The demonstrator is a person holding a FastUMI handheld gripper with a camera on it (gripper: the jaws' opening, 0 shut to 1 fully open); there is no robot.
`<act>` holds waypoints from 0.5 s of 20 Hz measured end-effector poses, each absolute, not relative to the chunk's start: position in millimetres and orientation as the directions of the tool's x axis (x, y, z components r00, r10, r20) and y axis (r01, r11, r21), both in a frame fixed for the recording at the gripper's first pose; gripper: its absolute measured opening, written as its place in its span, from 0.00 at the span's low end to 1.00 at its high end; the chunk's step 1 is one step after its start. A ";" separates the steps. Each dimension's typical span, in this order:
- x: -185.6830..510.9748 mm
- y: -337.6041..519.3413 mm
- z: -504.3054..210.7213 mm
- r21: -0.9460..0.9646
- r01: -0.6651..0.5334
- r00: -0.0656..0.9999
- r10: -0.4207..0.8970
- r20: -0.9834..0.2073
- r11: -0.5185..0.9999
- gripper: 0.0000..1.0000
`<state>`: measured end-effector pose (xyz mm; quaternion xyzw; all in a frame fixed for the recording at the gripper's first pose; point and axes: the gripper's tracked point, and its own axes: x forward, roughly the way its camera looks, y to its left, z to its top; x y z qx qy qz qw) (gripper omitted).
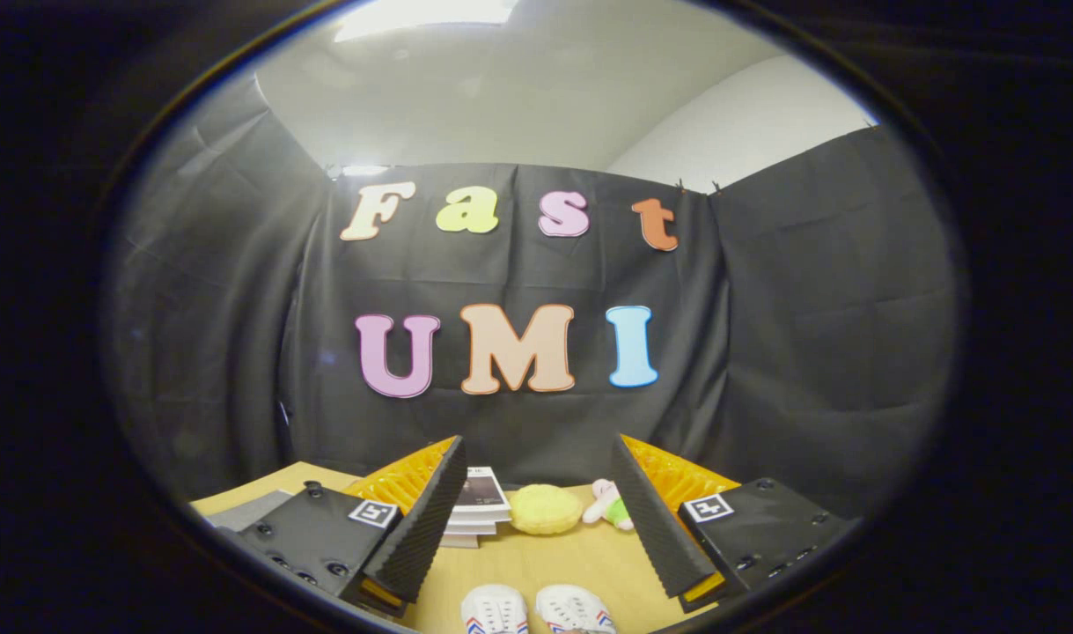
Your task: Open the storage box then place both shoes into the box .Put the left shoe in first, then the right shoe, with the right side of both shoes facing outward in a uniform manner.
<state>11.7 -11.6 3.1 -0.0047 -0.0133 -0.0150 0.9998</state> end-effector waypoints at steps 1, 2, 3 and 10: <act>11.7 -12.8 4.1 -0.015 0.026 0.999 -0.026 0.029 1.000 1.00; 11.8 -13.9 7.2 -0.026 0.025 0.999 -0.024 0.036 0.999 1.00; 12.2 -14.8 9.5 -0.037 0.025 0.999 -0.024 0.044 0.999 1.00; 20.3 -5.1 10.0 -0.042 -0.009 0.999 0.011 0.051 0.999 1.00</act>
